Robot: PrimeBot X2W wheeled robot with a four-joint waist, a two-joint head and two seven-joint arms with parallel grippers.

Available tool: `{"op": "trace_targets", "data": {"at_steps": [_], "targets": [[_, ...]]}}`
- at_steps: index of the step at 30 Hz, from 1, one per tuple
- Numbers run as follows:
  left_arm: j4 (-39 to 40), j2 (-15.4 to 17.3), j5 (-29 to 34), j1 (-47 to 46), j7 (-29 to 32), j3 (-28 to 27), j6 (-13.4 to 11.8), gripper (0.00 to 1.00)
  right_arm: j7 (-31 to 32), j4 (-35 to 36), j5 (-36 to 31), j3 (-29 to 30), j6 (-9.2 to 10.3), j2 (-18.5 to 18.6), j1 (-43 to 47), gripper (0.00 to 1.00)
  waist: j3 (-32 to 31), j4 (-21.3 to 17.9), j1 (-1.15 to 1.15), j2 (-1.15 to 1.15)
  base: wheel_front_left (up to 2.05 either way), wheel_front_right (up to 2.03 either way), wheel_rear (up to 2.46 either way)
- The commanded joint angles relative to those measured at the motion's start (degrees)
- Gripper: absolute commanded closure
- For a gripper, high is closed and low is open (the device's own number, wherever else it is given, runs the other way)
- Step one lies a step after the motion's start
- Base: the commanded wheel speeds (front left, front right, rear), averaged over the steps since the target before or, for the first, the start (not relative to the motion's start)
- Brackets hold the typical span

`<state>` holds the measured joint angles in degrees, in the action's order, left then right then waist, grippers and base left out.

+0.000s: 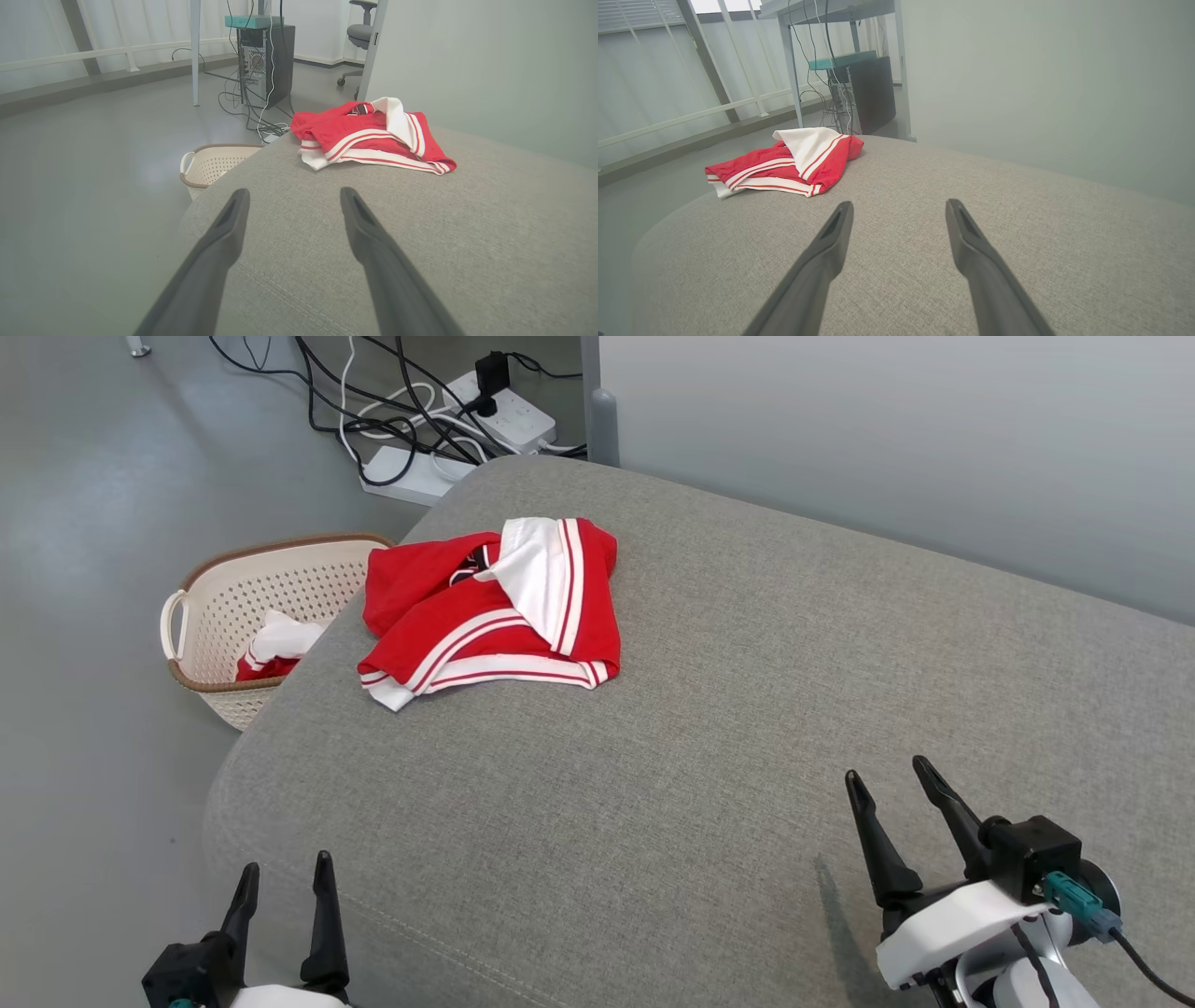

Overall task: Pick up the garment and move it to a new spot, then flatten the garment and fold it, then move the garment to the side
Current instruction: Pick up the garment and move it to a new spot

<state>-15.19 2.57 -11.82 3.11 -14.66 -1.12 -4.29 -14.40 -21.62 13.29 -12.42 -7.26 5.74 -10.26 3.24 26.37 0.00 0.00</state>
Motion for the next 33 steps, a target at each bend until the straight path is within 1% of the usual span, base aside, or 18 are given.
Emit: {"op": "trace_targets", "data": {"at_steps": [1,4,7,9,10,11,12,16,22,24,25,26,30,33], "targets": [[0.9,0.3,-2.4,-2.5,-0.3,-2.0,1.7,0.0,-0.6,0.7,0.7,-1.3,-0.23,0.4,-1.9,0.0,0.5,-0.7,0.0,0.0,0.0,0.0,0.0],[-0.3,0.3,-3.5,-4.8,-0.3,-2.7,4.5,0.0,-0.6,0.4,0.9,-1.5,-0.23,0.8,-2.3,0.0,1.6,-1.7,0.0,0.0,0.0,0.0,0.0],[-3.1,0.5,-3.0,-8.6,-0.3,-3.5,7.4,0.0,-0.6,0.3,0.9,-1.6,-0.23,1.2,-2.8,0.0,2.8,-2.8,0.0,0.0,0.0,0.0,0.0],[-5.6,1.3,-2.6,-11.9,-0.3,-3.9,8.9,0.0,-0.6,0.3,0.7,-1.9,-0.23,1.5,-3.3,0.0,3.8,-3.6,0.0,0.0,0.0,0.0,0.0],[-5.6,1.3,-2.6,-11.9,-0.3,-3.9,8.9,0.0,-0.6,0.3,0.7,-1.9,-0.23,1.5,-3.3,0.0,3.8,-3.6,0.0,0.0,0.0,0.0,0.0],[-8.1,2.5,-2.2,-15.5,-0.3,-4.0,9.9,0.0,-0.6,0.4,0.7,-2.4,-0.23,1.8,-4.0,0.0,4.8,-4.5,0.0,0.0,0.0,0.0,0.0],[-8.1,2.5,-2.2,-15.5,-0.3,-4.0,9.9,0.0,-0.6,0.4,0.7,-2.4,-0.23,1.8,-4.0,0.0,4.8,-4.5,0.0,0.0,0.0,0.0,0.0],[-14.2,5.2,-2.6,-23.2,-0.3,-3.4,11.1,0.0,-0.6,0.6,0.5,-3.2,-0.23,2.5,-5.4,0.0,7.0,-6.4,0.0,0.0,0.0,0.0,0.0],[-24.5,10.2,-5.0,-33.3,-0.3,-1.5,11.7,0.0,-0.6,0.8,0.5,-4.3,-0.23,3.3,-7.5,0.0,10.4,-9.5,0.0,0.0,0.0,0.0,0.0],[-27.5,12.0,-6.6,-36.0,-0.1,-0.2,11.7,0.0,-0.5,0.9,0.4,-4.6,-0.23,3.6,-8.2,0.0,11.6,-10.5,0.0,0.0,0.0,0.0,0.0],[-30.1,13.8,-8.5,-38.4,0.4,1.4,11.8,0.0,-0.4,1.1,0.4,-4.6,-0.23,3.9,-8.9,0.0,12.8,-11.5,0.0,0.0,0.0,0.0,0.0],[-31.2,14.7,-9.5,-39.4,0.6,2.1,11.8,0.0,-0.3,1.3,0.4,-4.7,-0.23,4.1,-9.2,0.0,13.4,-12.0,0.0,0.0,0.0,0.0,0.0],[-34.9,18.2,-13.8,-41.9,1.9,4.6,11.8,0.0,0.0,2.0,0.3,-5.2,-0.23,4.6,-10.3,0.0,15.5,-14.2,0.0,0.0,0.0,0.0,0.0],[-37.5,20.5,-15.9,-43.3,3.0,5.7,11.8,0.0,0.3,2.7,0.4,-5.6,-0.23,5.0,-11.1,0.0,17.0,-15.6,0.0,0.0,0.0,0.0,0.0]]}}
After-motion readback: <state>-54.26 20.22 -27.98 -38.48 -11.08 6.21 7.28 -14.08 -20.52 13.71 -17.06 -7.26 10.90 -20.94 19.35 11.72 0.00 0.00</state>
